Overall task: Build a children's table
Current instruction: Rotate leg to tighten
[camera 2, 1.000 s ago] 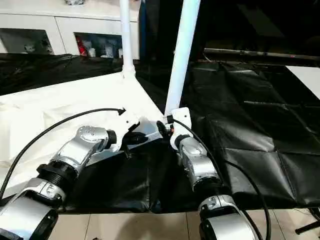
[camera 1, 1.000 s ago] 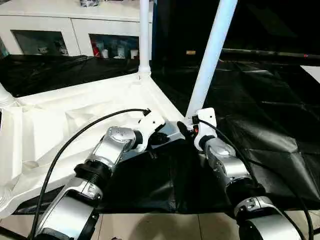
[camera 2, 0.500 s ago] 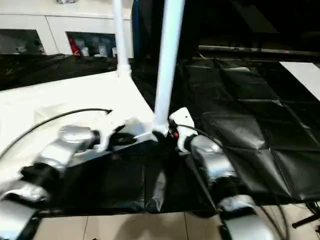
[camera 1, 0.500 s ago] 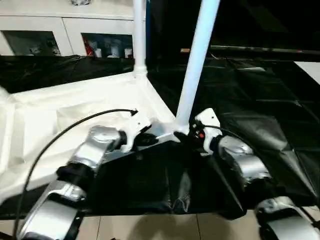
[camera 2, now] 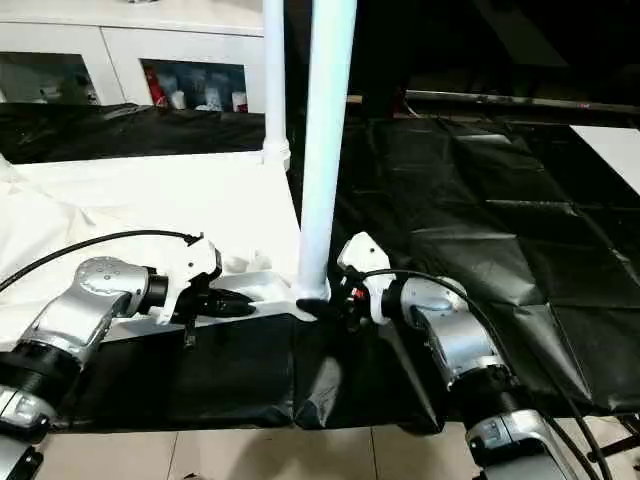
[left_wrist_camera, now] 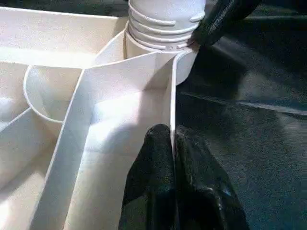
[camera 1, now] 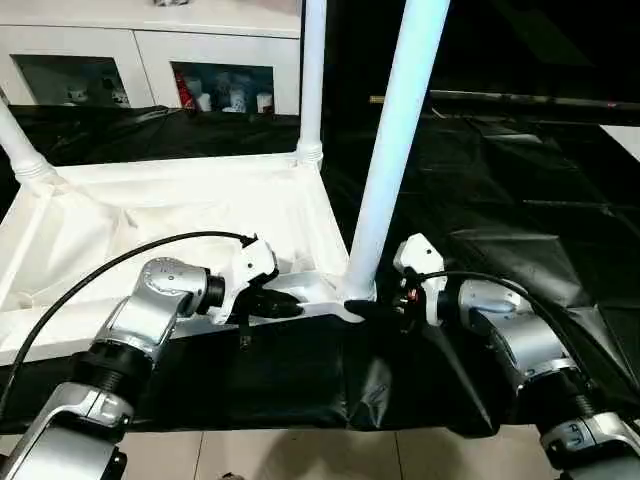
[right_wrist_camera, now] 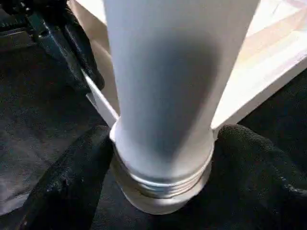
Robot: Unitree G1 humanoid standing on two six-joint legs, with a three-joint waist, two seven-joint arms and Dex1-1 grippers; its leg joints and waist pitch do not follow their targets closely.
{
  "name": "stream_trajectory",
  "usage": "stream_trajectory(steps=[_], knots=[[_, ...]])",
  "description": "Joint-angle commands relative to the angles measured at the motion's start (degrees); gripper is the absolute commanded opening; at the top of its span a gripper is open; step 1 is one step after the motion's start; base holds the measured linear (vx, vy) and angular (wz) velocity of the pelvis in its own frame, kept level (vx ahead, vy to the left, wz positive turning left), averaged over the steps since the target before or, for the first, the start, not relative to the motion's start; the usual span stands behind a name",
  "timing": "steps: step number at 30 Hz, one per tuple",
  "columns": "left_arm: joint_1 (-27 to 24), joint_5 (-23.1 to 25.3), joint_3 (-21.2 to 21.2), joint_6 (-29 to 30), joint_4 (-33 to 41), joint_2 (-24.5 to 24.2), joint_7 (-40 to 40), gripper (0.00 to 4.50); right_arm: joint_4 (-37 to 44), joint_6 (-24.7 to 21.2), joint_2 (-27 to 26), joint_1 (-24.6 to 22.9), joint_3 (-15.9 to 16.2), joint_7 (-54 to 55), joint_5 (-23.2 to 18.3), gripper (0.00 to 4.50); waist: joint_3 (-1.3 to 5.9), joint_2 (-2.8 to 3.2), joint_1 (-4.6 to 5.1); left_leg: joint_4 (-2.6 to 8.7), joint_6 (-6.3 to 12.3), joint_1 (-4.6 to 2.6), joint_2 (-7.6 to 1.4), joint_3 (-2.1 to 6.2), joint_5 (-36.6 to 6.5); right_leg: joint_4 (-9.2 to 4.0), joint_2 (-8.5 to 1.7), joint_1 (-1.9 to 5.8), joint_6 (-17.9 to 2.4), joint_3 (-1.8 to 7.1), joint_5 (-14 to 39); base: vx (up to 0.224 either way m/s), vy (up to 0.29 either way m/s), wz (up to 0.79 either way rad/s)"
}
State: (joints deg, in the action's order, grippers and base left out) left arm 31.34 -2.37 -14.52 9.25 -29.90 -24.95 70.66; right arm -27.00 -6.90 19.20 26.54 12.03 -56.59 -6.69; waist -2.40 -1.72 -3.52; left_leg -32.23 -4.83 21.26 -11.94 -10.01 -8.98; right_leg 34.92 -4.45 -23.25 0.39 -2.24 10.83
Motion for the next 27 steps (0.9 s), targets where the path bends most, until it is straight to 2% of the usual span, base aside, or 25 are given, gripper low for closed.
stream_trajectory(steps=[1, 12, 23, 25, 26, 27], knots=[[-1.0, -2.6, -0.6, 0.2, 0.7, 1.0, 1.8, 0.0, 1.5, -0.6, 0.4, -0.3, 0.0, -0.9, -0.9, 3.84, 3.16, -0.59, -0.17, 3.22, 2.09, -0.51, -0.93, -0.37, -13.5, -4.07, -2.62, 2.62, -11.9, 1.81, 10.7, 0.0, 0.0, 0.0], [-1.8, -2.1, -0.3, 1.3, 1.9, 0.9, 1.6, 0.0, 0.8, -0.4, -0.3, -0.6, -0.4, -1.3, -1.3, 2.81, 3.21, -0.64, -0.22, 3.09, 2.28, -0.52, -0.89, -0.37, -12.4, -3.9, -2.65, 2.74, -12.0, 1.77, 9.8, 0.0, 0.0, 0.0], [-2.3, -1.6, -0.7, 1.6, 2.5, 1.0, 1.1, 0.0, 0.4, 0.0, -1.1, -1.5, -0.7, -0.3, -1.0, 2.76, 3.23, -0.64, -0.28, 2.99, 2.43, -0.5, -0.83, -0.38, -11.9, -3.82, -2.64, 2.8, -12.2, 1.78, 9.3, 0.0, 0.0, 0.0], [-1.3, 0.7, -0.7, 1.1, -0.1, 2.6, -4.2, 0.0, -2.7, 0.6, -3.0, -1.1, -1.9, 6.7, 0.8, 2.76, 3.16, -0.72, -0.18, 3.05, 2.09, -0.5, -0.86, -0.39, -12.4, -3.89, -2.63, 2.68, -11.9, 1.78, 10.3, 0.0, 0.0, 0.0], [-0.9, 1.5, -0.6, 0.8, -1.0, 3.2, -6.0, 0.0, -3.9, 0.8, -3.7, -0.9, -2.3, 9.2, 1.5, 2.76, 2.92, -0.78, -0.04, 3.21, 1.52, -0.59, -0.76, -0.4, -13.6, -4.24, -2.6, 2.45, -11.5, 1.75, 12.9, 0.0, 0.0, 0.0], [0.2, 3.0, -0.4, 0.6, -3.6, 5.2, -10.8, 0.0, -6.9, 1.1, -5.7, -0.4, -3.5, 16.2, 2.9, 2.76, 2.88, -0.71, 0.03, 3.33, 0.5, -0.81, -0.74, -0.32, -15.4, -4.59, -2.72, 2.3, -10.6, 1.77, 16.2, 0.0, 0.0, 0.0]])
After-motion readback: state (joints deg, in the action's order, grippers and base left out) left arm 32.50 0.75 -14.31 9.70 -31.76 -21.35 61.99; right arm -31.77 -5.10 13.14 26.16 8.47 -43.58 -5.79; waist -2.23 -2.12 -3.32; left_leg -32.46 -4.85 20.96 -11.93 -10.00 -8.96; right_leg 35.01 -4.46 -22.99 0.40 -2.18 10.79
